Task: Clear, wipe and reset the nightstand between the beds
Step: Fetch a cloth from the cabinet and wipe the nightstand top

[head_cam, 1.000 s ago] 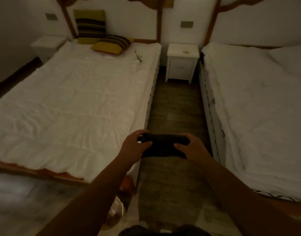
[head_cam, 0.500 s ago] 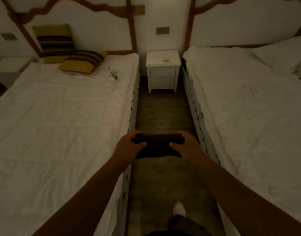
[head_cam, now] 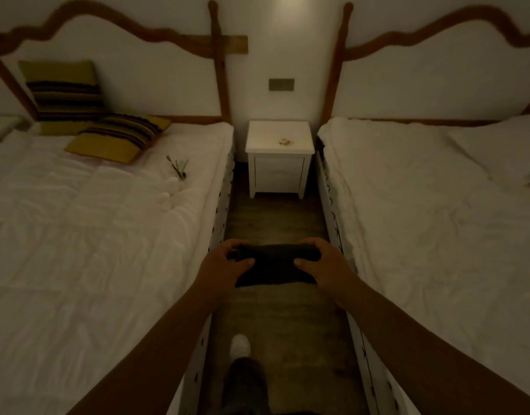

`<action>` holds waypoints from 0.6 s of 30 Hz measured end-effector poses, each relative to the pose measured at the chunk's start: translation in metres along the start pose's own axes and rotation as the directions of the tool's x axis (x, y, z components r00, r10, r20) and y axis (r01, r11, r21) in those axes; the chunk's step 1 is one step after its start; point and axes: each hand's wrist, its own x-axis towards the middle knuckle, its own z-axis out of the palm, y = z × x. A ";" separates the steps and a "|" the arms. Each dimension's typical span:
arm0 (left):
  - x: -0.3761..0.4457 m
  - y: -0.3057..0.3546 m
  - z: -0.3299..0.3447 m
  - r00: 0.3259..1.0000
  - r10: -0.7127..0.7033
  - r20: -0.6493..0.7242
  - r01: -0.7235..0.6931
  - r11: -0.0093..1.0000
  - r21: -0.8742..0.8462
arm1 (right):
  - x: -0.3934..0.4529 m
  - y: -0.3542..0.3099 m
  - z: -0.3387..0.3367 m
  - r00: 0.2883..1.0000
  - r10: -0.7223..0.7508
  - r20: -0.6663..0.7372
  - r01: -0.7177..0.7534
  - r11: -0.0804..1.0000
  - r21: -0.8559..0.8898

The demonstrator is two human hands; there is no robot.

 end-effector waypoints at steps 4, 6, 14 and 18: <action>0.111 0.009 -0.023 1.000 0.013 0.009 -0.013 1.000 -0.018 | 0.102 -0.017 0.010 1.000 0.008 -0.002 -0.008 1.000 -0.023; 0.164 0.017 -0.037 1.000 -0.010 0.015 0.010 1.000 -0.014 | 0.154 -0.031 0.014 0.999 0.043 -0.015 -0.043 0.999 -0.026; 0.319 0.043 -0.051 0.997 -0.029 0.077 0.028 1.000 0.011 | 0.300 -0.052 0.002 0.996 0.090 -0.017 -0.090 0.996 0.003; 0.405 0.049 -0.036 0.996 -0.060 0.066 0.060 0.998 0.010 | 0.387 -0.047 -0.015 0.997 0.082 0.011 -0.082 0.997 0.004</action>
